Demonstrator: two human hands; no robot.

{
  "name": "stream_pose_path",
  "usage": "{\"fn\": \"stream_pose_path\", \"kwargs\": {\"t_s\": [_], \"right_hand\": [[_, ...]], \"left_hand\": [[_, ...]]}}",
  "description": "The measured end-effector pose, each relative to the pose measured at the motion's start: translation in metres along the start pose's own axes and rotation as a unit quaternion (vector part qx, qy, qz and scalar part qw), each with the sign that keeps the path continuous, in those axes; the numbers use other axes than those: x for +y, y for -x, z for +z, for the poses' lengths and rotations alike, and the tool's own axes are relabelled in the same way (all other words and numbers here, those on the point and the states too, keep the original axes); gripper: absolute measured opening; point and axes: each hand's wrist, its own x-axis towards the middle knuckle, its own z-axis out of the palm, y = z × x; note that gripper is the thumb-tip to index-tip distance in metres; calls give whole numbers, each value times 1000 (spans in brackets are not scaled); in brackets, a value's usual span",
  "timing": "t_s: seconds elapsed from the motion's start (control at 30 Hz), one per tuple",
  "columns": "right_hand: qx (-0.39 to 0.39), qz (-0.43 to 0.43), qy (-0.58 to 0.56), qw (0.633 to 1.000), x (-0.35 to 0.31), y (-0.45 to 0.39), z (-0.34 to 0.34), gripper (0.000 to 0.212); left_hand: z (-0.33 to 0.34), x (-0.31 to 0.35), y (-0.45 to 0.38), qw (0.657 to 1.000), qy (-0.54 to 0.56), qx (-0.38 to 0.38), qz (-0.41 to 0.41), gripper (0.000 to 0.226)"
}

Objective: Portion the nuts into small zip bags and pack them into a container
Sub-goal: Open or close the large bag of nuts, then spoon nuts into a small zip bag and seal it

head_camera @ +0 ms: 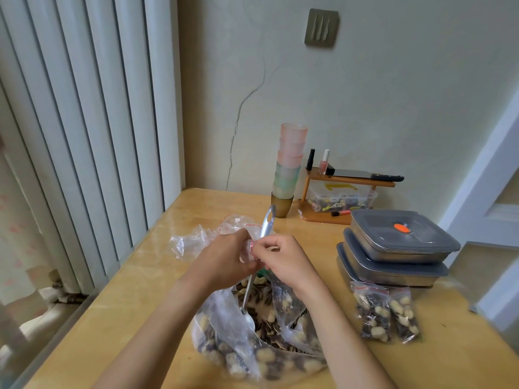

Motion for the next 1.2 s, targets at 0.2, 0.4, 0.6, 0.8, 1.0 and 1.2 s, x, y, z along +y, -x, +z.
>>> {"fn": "stream_pose_path", "kwargs": {"t_s": [0.2, 0.4, 0.6, 0.8, 1.0, 1.2], "right_hand": [[68, -24, 51, 996, 1, -1, 0, 18], [119, -10, 128, 985, 0, 0, -3, 42], [72, 23, 20, 997, -4, 6, -15, 17], [131, -8, 91, 987, -13, 11, -20, 26], [231, -134, 224, 937, -23, 22, -31, 32], [248, -201, 335, 887, -32, 35, -44, 27]], "left_hand": [[2, -2, 0, 1000, 21, 5, -2, 27], [6, -1, 5, 999, 34, -32, -3, 32], [7, -6, 25, 992, 83, -84, -39, 34], [-5, -7, 41, 989, -9, -131, -71, 36], [-16, 5, 51, 985, -103, -112, -86, 40], [-15, 32, 58, 968, -245, -9, -50, 20]]}}
